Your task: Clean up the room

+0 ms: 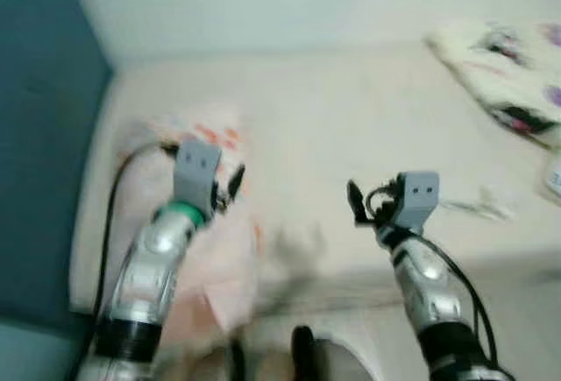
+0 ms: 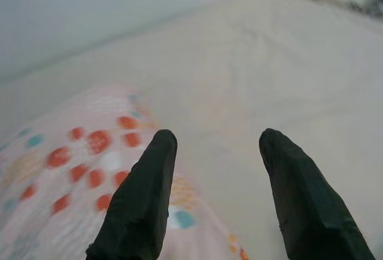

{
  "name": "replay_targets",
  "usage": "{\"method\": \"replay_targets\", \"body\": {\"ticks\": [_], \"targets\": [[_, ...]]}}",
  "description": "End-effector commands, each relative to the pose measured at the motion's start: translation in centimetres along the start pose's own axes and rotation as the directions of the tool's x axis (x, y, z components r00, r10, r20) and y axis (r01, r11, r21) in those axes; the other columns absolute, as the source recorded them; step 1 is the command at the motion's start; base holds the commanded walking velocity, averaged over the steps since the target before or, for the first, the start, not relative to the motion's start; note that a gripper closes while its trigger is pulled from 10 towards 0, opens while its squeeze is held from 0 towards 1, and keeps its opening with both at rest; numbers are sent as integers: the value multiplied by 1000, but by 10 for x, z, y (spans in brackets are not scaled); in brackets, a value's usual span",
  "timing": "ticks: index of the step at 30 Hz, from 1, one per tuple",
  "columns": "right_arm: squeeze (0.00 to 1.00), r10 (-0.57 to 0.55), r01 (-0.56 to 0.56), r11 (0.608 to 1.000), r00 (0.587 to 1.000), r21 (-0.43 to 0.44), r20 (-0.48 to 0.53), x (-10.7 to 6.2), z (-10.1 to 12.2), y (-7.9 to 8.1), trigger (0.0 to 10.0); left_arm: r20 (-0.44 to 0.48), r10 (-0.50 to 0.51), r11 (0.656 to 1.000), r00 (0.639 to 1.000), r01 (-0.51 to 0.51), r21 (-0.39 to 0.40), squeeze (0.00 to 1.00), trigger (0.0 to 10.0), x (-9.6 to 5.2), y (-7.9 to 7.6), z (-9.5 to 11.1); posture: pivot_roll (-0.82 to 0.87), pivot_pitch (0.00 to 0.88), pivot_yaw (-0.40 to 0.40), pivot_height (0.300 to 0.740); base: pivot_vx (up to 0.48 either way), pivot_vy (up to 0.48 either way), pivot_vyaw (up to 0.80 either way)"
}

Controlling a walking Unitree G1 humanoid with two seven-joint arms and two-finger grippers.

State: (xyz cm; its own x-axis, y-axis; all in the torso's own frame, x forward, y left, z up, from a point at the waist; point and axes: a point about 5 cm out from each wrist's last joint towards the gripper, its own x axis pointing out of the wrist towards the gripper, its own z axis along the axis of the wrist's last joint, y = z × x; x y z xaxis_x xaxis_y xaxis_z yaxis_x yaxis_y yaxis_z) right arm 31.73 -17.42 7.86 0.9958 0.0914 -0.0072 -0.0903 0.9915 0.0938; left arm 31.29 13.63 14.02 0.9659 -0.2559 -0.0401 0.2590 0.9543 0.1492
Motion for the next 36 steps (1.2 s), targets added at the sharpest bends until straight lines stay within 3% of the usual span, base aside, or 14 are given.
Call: {"method": "replay_targets", "body": {"ticks": [1, 13, 15, 26, 30, 36], "targets": [[0, -10, 9, 1000, 1000, -13, -25, -3, -6, -2, 10000, -11, -6, 1000, 1000, 6, -1, 0, 10000, -1, -4, -5, 6, 87, 65, 714, 0, 0, 0], [0, 45, -46, 997, 999, -62, -8, 1, -3, 7, 10000, -9, 14, 1000, 1000, -14, 16, 0, 10000, -1, -4, -7, 8, 91, 62, 714, 62, 0, 0], [0, 80, -82, 989, 997, -123, -21, 2, -5, 15, 10000, -3, 11, 1000, 1000, -11, 6, 0, 10000, -2, -2, -7, 9, 92, 61, 714, 0, 0, 800], [0, 135, -136, 984, 991, -119, -14, 3, -4, 28, 10000, 34, -29, 998, 999, 27, 61, 0, 10000, -4, 6, 1, 13, 92, 55, 714, 0, 0, 800], [0, 175, -174, 982, 985, -78, 2, 2, -3, 32, 10000, 34, -41, 997, 999, 39, 64, 0, 10000, -4, 3, -1, 11, 94, 53, 714, 0, 0, 0], [0, 183, -183, 979, 983, -85, -4, 1, -5, 34, 10000, 31, -47, 997, 998, 45, 64, 0, 10000, -6, -3, -5, 9, 94, 51, 714, 0, 0, 0]]}}
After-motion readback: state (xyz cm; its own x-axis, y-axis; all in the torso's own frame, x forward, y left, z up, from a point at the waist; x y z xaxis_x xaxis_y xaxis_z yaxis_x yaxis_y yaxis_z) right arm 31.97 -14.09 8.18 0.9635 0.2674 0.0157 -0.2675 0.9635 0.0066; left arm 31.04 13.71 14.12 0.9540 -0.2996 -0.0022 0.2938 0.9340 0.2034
